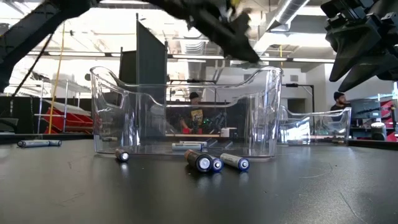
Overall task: Sort batteries
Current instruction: Move the bottom transparent bin to the top center of the table
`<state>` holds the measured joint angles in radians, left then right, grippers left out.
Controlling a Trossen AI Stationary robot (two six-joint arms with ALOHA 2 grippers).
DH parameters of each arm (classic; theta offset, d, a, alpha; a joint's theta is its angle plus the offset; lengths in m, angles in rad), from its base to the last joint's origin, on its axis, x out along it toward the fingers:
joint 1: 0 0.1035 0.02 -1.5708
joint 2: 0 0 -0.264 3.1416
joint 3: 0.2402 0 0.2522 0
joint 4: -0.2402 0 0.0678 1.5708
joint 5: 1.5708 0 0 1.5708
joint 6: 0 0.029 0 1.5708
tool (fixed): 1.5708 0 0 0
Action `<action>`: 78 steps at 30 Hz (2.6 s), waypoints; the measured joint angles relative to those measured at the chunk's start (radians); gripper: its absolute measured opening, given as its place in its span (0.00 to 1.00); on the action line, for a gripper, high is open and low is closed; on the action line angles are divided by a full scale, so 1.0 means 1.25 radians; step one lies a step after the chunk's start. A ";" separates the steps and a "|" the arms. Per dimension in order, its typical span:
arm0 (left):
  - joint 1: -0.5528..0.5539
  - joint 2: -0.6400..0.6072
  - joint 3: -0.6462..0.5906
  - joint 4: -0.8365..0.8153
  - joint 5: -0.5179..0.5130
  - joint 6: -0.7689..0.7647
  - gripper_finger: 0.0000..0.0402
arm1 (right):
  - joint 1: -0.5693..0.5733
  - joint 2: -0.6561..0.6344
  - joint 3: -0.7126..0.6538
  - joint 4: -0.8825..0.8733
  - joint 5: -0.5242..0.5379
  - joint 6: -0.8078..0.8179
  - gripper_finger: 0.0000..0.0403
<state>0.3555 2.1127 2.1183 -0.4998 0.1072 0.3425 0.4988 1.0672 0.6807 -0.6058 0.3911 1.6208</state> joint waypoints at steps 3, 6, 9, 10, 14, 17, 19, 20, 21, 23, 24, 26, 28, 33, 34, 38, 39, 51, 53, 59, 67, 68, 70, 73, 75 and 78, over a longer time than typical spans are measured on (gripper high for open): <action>-0.011 -0.074 0.010 -0.142 -0.012 0.002 0.22 | -0.005 0.000 0.000 0.000 0.000 -0.028 0.32; -0.022 -0.152 -0.011 -0.252 -0.009 -0.025 0.22 | -0.014 0.000 0.000 0.004 0.000 -0.066 0.32; -0.037 -0.221 -0.053 -0.345 -0.011 -0.075 0.22 | -0.019 0.000 0.000 0.009 0.000 -0.106 0.32; -0.045 -0.240 -0.074 -0.369 -0.022 -0.097 0.22 | -0.020 0.000 0.000 0.010 0.000 -0.117 0.32; -0.102 -0.323 -0.201 -0.379 -0.123 -0.171 0.22 | -0.017 0.000 0.000 0.013 0.000 -0.153 0.32; -0.147 -0.376 -0.313 -0.345 -0.202 -0.201 0.22 | -0.017 0.000 0.000 0.015 0.000 -0.180 0.32; -0.167 -0.400 -0.384 -0.308 -0.209 -0.203 0.22 | -0.017 0.000 0.000 0.016 0.000 -0.197 0.32; -0.175 -0.406 -0.412 -0.293 -0.210 -0.203 0.22 | -0.017 0.000 0.000 0.017 0.000 -0.204 0.32; -0.183 -0.410 -0.435 -0.286 -0.211 -0.203 0.22 | -0.017 0.000 0.000 0.020 0.000 -0.209 0.32; -0.194 -0.409 -0.467 -0.295 -0.210 -0.207 0.23 | -0.017 0.000 0.000 0.020 0.000 -0.210 0.32; -0.199 -0.409 -0.481 -0.296 -0.208 -0.206 0.24 | -0.017 0.000 0.000 0.021 0.000 -0.209 0.32; -0.203 -0.409 -0.506 -0.290 -0.188 -0.206 0.26 | -0.015 0.000 0.000 0.023 0.000 -0.212 0.32; -0.205 -0.407 -0.521 -0.289 -0.170 -0.206 0.29 | -0.010 0.000 0.000 0.029 0.000 -0.214 0.32; -0.209 -0.407 -0.543 -0.282 -0.162 -0.196 0.40 | 0.011 0.000 0.000 0.028 0.000 -0.212 0.32; -0.209 -0.407 -0.545 -0.282 -0.161 -0.197 0.42 | 0.015 0.000 0.000 0.028 0.000 -0.209 0.32; -0.209 -0.407 -0.567 -0.258 -0.165 -0.202 0.47 | 0.027 0.000 0.000 0.030 0.000 -0.208 0.32; -0.212 -0.407 -0.579 -0.244 -0.172 -0.200 0.47 | 0.027 0.000 0.000 0.030 0.000 -0.208 0.32; -0.240 -0.406 -0.702 -0.114 -0.175 -0.184 0.48 | 0.027 0.000 0.000 0.026 0.000 -0.214 0.32; -0.237 -0.406 -0.723 -0.091 -0.176 -0.182 0.48 | 0.027 0.000 0.000 0.027 0.000 -0.215 0.32; -0.227 -0.406 -0.782 -0.053 -0.176 -0.182 0.48 | 0.027 0.000 0.000 0.027 0.000 -0.229 0.32; -0.227 -0.406 -0.808 -0.046 -0.176 -0.145 0.41 | 0.024 0.000 0.000 0.026 0.000 -0.232 0.32; -0.227 -0.406 -0.808 -0.042 -0.176 -0.138 0.39 | 0.023 0.000 0.000 0.026 0.000 -0.232 0.32; -0.227 -0.402 -0.808 -0.036 -0.176 -0.134 0.36 | 0.023 0.000 0.000 0.026 0.000 -0.233 0.32; -0.227 -0.364 -0.805 -0.045 -0.175 -0.135 0.32 | 0.023 0.000 0.000 0.026 0.000 -0.235 0.32; -0.227 -0.326 -0.800 -0.051 -0.170 -0.134 0.30 | 0.023 0.000 0.000 0.026 0.000 -0.235 0.32; -0.230 -0.276 -0.770 -0.055 -0.171 -0.155 0.27 | 0.023 0.000 0.000 0.026 0.000 -0.231 0.32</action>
<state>0.0685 1.7676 1.1558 -0.5691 -0.1059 0.1489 0.5278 1.0676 0.6811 -0.5729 0.3908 1.3319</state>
